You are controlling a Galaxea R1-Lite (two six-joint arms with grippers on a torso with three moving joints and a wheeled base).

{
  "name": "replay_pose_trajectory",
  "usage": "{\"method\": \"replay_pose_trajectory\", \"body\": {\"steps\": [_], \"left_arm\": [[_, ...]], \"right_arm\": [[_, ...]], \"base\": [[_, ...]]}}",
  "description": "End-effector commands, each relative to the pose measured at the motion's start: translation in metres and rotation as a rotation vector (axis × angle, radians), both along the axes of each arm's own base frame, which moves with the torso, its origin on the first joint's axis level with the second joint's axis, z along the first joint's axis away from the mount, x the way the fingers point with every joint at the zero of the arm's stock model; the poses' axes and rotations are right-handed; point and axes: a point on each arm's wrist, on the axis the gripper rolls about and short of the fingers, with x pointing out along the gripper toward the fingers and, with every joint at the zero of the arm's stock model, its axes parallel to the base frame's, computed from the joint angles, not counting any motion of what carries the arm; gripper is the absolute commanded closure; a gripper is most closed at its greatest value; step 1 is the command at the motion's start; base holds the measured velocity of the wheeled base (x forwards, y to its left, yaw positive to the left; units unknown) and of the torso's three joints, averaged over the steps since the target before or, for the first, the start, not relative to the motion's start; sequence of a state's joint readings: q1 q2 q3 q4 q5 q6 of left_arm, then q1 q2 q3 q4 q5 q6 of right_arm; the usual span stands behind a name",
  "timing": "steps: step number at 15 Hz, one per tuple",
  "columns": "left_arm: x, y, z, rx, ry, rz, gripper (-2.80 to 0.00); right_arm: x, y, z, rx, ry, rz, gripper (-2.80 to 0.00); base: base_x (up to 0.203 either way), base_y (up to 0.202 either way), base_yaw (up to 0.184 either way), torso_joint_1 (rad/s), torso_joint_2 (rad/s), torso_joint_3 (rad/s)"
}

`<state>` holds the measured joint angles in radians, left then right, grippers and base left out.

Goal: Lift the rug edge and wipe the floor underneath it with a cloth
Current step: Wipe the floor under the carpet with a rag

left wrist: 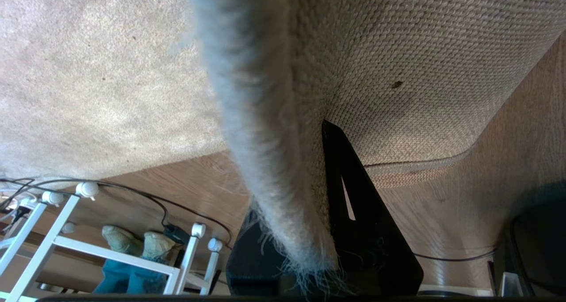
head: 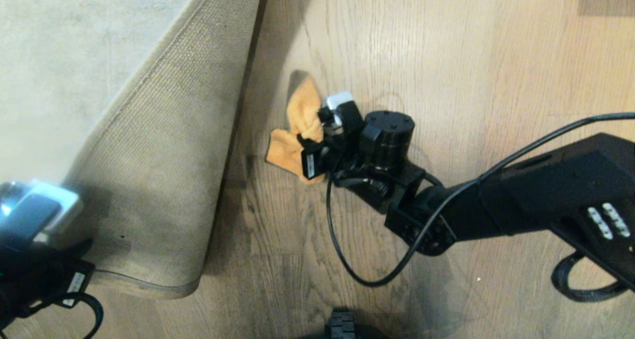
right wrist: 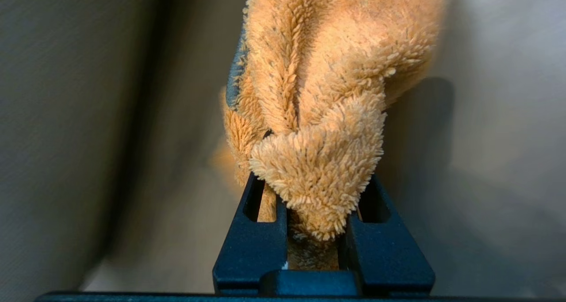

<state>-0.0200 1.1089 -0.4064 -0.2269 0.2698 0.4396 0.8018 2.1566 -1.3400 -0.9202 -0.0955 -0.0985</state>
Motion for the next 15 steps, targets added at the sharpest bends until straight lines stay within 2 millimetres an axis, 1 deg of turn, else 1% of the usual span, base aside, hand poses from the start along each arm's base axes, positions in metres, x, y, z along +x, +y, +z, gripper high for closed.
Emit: {"method": "replay_pose_trajectory", "body": {"steps": [1, 2, 3, 4, 13, 15], "left_arm": [[0.001, 0.000, 0.000, 0.003, 0.002, 0.001, 0.00], [0.001, 0.000, 0.000, 0.002, 0.002, 0.001, 0.00], [0.000, 0.000, 0.000, 0.001, 0.000, 0.003, 0.00], [0.000, 0.000, 0.000, 0.001, 0.001, 0.003, 0.00], [0.000, 0.000, 0.000, 0.001, 0.001, 0.005, 0.00], [0.000, 0.000, 0.000, 0.000, 0.000, 0.004, 0.00]], "right_arm": [[-0.027, 0.016, -0.020, -0.050, 0.045, 0.072, 0.00], [-0.038, 0.023, -0.030, -0.071, 0.062, 0.103, 0.00], [-0.044, 0.028, -0.038, -0.079, 0.069, 0.119, 0.00], [-0.046, 0.030, -0.039, -0.079, 0.070, 0.126, 0.00], [-0.047, 0.032, -0.044, -0.086, 0.075, 0.130, 0.00], [-0.045, 0.033, -0.048, -0.090, 0.079, 0.128, 0.00]], "base": [[0.000, 0.000, 0.000, 0.000, 0.00, 0.000], [0.000, 0.000, 0.000, 0.000, 0.00, 0.000], [0.000, 0.000, 0.000, 0.000, 0.00, 0.000], [0.000, 0.000, 0.000, 0.000, 0.00, 0.000], [0.000, 0.000, 0.000, 0.000, 0.00, 0.000], [0.000, 0.000, 0.000, 0.000, 0.00, 0.000]]}}
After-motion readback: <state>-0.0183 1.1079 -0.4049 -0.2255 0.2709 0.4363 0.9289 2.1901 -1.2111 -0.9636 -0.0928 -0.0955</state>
